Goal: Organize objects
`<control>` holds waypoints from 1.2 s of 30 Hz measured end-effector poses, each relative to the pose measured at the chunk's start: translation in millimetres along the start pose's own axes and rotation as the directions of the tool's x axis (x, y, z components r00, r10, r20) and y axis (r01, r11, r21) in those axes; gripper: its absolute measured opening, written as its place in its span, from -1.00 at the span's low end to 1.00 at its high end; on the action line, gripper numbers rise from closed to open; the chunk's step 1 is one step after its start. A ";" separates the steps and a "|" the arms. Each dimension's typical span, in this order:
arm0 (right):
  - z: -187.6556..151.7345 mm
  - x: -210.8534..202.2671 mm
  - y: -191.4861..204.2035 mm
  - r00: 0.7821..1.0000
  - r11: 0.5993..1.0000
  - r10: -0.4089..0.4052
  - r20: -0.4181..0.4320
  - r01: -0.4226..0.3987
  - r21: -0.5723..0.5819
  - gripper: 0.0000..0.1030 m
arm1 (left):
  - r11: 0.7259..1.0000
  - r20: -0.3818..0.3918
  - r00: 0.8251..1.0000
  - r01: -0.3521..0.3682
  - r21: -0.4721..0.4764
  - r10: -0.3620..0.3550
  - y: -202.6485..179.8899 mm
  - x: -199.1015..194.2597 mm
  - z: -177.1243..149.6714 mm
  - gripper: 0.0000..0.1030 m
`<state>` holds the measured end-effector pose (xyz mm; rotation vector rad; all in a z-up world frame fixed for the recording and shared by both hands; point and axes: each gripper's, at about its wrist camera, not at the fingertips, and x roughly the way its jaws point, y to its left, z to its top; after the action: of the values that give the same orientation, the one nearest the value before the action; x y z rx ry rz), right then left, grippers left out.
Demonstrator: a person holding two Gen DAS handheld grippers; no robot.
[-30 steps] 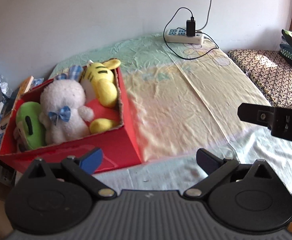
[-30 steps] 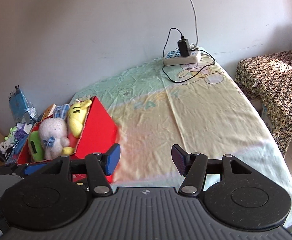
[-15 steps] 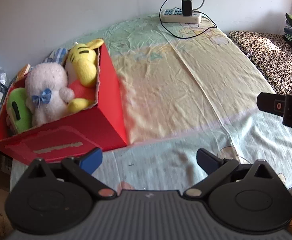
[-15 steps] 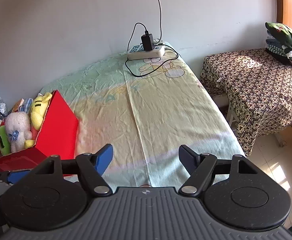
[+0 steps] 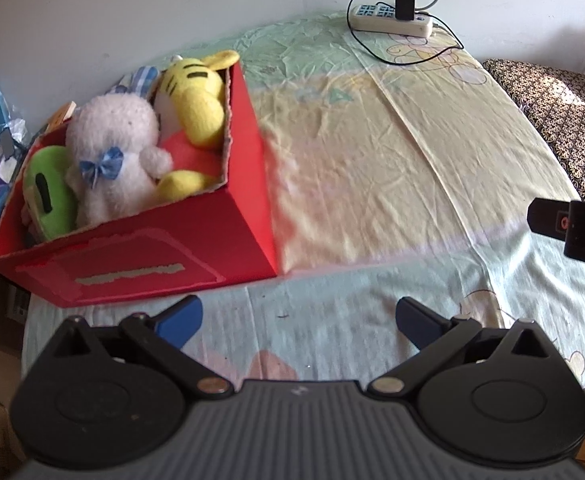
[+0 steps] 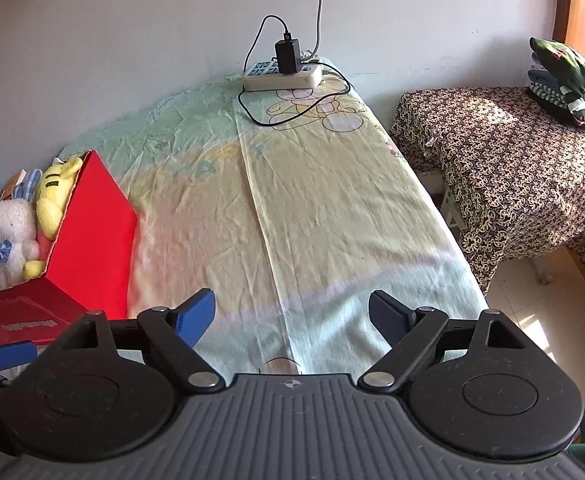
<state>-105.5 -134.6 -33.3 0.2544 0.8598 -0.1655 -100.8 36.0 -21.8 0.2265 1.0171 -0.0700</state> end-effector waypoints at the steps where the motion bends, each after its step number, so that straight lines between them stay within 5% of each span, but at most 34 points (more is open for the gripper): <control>1: 0.4 0.3 1.4 1.000 1.000 -0.002 -0.004 0.002 -0.003 0.67 | 1.000 0.004 1.000 -0.002 -0.001 0.002 0.9 -0.5 0.3 0.99; 22: 14.0 -4.0 35.2 0.998 0.994 -0.060 0.018 0.062 -0.093 0.67 | 0.994 0.014 0.999 -0.050 -0.099 0.051 40.7 -8.8 -1.0 0.99; 36: 18.6 4.4 73.0 1.000 0.993 0.001 -0.011 -0.003 -0.119 0.67 | 0.975 0.050 0.991 -0.116 -0.189 0.128 87.9 -24.9 -4.1 0.99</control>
<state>-71.2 -70.3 -13.8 0.1445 0.8765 -0.1106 -103.0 121.3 10.9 0.1150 0.9396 0.1290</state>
